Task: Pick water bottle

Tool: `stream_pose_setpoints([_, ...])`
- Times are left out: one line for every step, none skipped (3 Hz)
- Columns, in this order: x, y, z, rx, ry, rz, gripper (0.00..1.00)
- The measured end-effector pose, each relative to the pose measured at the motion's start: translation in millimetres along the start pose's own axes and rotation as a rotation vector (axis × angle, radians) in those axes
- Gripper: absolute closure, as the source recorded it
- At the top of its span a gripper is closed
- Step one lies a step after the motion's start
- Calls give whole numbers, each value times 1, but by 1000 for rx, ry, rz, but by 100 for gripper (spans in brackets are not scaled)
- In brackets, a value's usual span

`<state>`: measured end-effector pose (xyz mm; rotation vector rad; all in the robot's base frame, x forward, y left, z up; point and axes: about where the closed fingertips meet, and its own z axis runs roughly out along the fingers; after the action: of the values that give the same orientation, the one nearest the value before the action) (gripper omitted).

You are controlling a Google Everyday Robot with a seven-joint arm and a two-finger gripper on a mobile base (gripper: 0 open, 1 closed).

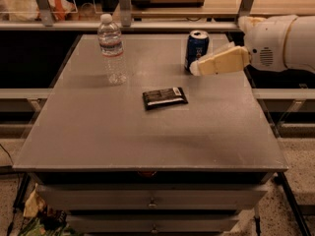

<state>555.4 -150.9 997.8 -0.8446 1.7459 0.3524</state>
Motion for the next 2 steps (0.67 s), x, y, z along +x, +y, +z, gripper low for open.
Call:
stream_pose_setpoints([-8,8,0,-36,-2,-12,0])
stream_pose_setpoints([-7,8,1,-31,-2,-10,0])
